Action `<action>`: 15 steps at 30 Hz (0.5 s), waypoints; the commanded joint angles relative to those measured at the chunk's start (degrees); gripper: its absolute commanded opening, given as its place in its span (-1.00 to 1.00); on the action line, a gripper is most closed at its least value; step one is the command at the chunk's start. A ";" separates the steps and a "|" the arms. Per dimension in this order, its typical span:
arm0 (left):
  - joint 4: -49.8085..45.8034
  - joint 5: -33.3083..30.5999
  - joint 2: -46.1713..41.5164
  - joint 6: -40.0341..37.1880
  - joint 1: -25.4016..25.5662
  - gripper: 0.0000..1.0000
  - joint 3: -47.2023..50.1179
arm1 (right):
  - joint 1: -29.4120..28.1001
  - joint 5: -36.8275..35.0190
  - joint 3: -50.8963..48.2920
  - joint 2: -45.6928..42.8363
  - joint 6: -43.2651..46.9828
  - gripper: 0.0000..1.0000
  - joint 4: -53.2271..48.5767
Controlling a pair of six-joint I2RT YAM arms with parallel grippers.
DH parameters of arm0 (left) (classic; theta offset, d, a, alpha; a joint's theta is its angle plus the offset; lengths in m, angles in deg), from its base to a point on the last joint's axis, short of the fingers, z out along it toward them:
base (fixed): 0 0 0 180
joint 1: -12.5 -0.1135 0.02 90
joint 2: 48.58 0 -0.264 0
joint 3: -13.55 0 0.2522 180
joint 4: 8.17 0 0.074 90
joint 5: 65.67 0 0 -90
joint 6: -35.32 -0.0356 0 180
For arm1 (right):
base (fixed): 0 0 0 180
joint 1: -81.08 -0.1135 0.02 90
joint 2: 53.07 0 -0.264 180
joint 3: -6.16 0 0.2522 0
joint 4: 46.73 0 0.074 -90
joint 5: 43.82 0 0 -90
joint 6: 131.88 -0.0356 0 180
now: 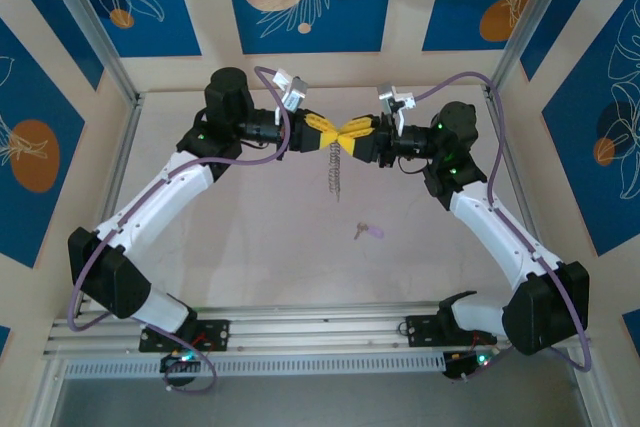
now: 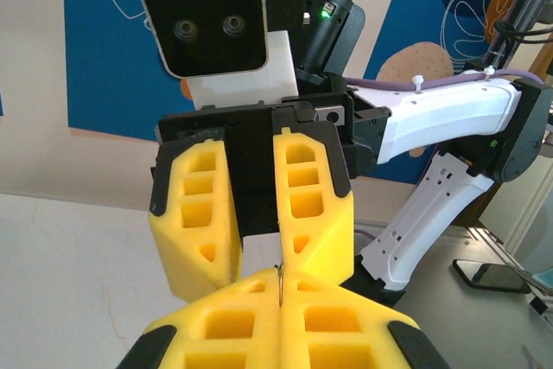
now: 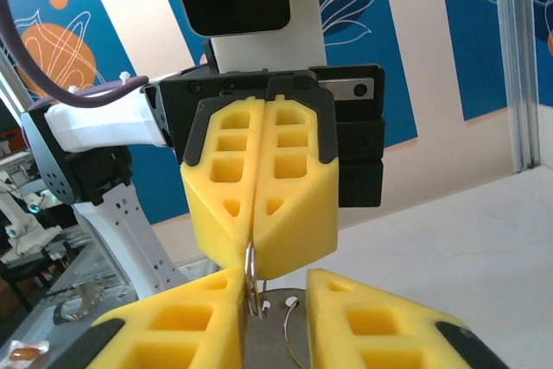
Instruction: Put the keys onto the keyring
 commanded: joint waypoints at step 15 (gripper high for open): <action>13.60 -11.24 -5.96 5.71 -0.09 0.00 6.88 | 0.74 -6.95 -0.50 0.89 -2.88 -1.00 7.08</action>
